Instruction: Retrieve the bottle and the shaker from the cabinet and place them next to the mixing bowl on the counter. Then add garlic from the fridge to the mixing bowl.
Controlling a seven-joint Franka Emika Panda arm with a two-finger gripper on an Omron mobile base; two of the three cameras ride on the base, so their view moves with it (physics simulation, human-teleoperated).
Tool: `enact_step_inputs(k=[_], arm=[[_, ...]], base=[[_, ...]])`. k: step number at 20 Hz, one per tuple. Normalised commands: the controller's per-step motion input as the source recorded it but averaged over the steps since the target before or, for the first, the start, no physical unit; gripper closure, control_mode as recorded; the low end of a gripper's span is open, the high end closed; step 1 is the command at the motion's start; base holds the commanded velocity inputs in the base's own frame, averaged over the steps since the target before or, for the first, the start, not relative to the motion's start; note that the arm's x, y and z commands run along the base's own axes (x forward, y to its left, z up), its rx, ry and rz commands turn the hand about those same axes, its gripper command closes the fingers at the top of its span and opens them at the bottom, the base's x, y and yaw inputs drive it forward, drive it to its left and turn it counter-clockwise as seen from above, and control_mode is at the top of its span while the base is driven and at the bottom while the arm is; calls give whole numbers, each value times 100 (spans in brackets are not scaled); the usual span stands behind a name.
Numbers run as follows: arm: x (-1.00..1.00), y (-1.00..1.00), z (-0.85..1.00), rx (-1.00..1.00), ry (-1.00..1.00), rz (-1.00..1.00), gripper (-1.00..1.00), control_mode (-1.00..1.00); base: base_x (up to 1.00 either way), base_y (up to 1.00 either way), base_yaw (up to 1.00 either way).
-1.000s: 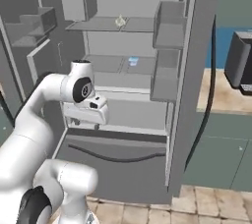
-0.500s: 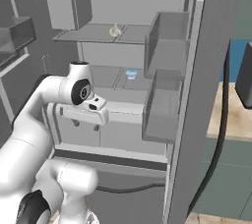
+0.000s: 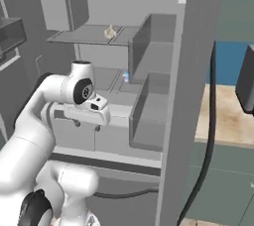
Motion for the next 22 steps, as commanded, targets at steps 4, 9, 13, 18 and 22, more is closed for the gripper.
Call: enact_step_inputs(k=[4,9,13,18,22], arm=[[0,0,0,0,0,0,-100,100],[0,0,0,0,0,0,-100,-100],[1,-2,6,0,-12,4,-100,-100],[8,-30,60,-4,-54,6,-100,-100],[29,-29,93,0,-53,0,-100,-100]], base=[[54,54,0],[16,10,0],[0,0,0],[0,0,0],[0,0,0]])
